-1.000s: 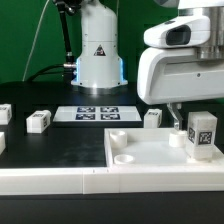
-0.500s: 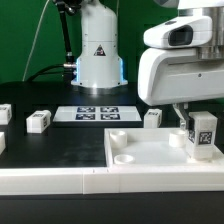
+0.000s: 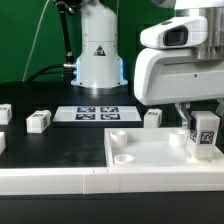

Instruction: Assemble one leg

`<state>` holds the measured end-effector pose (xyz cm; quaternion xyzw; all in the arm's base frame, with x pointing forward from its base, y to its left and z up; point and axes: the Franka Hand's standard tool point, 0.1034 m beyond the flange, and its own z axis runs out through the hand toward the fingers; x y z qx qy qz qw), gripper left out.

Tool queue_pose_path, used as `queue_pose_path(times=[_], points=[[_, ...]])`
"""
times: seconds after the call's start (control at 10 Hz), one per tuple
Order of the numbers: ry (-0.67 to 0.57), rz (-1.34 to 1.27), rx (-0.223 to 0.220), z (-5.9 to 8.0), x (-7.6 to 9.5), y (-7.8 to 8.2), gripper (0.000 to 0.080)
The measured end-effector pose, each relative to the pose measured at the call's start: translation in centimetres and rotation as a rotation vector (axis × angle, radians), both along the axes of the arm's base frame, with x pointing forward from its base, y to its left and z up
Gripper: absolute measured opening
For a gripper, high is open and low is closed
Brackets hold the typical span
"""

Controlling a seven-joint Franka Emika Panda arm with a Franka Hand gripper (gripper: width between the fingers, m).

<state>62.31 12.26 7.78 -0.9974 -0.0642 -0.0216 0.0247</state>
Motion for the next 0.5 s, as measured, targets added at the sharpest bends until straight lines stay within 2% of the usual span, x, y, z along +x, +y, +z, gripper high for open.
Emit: queue_pose_path(times=[0.5], points=[[-0.001,-0.574,0.084,-0.28,-0.08,-0.43,0.0297]])
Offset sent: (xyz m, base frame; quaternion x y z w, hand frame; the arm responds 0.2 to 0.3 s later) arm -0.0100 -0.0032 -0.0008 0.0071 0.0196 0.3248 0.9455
